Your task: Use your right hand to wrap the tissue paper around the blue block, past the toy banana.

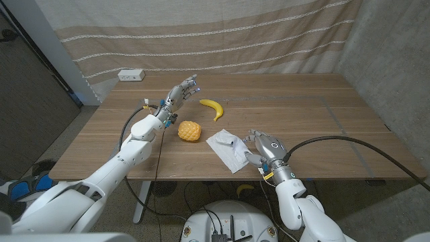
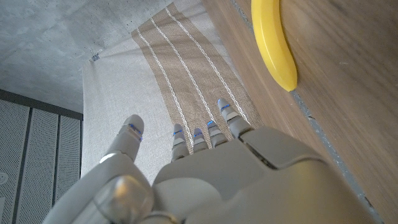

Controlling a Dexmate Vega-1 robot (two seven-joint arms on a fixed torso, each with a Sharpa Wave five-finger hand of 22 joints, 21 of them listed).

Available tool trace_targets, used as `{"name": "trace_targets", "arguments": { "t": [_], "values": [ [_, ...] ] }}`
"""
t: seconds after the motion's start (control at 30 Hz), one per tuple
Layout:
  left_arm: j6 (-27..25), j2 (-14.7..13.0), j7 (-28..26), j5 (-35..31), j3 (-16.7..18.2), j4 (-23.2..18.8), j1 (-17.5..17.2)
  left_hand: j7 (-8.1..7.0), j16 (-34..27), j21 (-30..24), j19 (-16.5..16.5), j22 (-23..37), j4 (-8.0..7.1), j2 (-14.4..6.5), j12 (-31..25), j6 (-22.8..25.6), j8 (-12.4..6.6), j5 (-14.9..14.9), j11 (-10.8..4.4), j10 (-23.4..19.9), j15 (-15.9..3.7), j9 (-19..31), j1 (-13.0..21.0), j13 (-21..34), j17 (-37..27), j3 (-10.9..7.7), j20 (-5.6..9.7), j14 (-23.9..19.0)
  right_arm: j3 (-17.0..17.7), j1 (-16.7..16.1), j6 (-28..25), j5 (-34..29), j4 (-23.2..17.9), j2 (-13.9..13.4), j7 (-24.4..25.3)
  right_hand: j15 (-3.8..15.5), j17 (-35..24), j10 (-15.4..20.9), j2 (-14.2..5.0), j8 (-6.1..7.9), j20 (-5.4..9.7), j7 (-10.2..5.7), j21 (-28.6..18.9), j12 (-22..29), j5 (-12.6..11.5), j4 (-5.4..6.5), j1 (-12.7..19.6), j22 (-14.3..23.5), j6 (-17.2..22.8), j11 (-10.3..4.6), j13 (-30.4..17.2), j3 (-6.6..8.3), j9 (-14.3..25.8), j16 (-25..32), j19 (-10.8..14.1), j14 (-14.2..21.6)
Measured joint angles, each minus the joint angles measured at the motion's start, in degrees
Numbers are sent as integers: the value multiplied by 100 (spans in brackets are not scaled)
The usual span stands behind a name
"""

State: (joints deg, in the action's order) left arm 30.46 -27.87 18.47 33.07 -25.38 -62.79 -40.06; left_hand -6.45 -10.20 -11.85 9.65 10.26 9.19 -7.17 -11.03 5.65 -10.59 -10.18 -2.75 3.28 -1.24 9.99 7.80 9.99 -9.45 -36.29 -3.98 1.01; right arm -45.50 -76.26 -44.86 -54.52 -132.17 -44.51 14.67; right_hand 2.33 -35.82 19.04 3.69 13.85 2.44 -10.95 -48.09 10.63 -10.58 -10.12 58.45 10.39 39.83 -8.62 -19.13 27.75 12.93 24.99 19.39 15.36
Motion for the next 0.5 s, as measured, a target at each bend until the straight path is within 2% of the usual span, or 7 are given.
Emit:
{"name": "trace_targets", "arguments": {
  "t": [0.1,0.17,0.3,0.37,0.5],
  "values": [
    [1,-15,-32,-2,14,-39,-16,0,0,0,14,0,0,0,0,0,0,0,0,0,0,0,0,0,0,0,-13,0,13,-49,-49,-101,-5,-5,-93,13,26,-103,73,0,0,-76,21,0,0,16,76,-23,-2,4,10,-50,-14,-63,-98,-150],
    [1,-23,-44,-2,21,-55,-22,0,0,0,22,0,-13,0,0,0,0,0,0,0,0,0,0,0,0,17,-22,0,18,-68,-73,-153,-5,-6,-150,-8,26,-167,5,0,-19,-119,43,0,0,16,144,-28,-5,-8,26,-80,-16,-66,-121,-208],
    [1,-37,-57,-2,35,-82,-30,0,0,0,21,0,-5,0,0,0,0,0,0,1,0,0,0,0,0,40,-21,0,29,-100,-95,-224,1,-6,-241,2,53,-284,54,0,-20,-157,65,0,0,16,190,-27,-44,-4,26,-127,-15,-109,-167,-279],
    [1,-41,-57,-1,40,-92,-31,0,0,0,22,0,-5,0,0,0,0,0,-1,1,3,0,0,0,0,40,-21,-2,33,-110,-103,-262,15,-1,-294,-1,53,-332,52,0,-8,-157,65,0,0,16,190,-27,-44,-51,48,-127,-15,-136,-214,-320],
    [1,-49,-55,21,51,-107,-31,0,0,0,21,0,-6,0,0,-1,0,0,-1,1,15,0,0,0,0,40,-21,-47,34,-126,-113,-348,70,30,-374,10,80,-454,31,-28,-10,-157,99,0,0,-8,360,-27,-44,-91,55,-151,-15,-173,-258,-412]
  ]
}}
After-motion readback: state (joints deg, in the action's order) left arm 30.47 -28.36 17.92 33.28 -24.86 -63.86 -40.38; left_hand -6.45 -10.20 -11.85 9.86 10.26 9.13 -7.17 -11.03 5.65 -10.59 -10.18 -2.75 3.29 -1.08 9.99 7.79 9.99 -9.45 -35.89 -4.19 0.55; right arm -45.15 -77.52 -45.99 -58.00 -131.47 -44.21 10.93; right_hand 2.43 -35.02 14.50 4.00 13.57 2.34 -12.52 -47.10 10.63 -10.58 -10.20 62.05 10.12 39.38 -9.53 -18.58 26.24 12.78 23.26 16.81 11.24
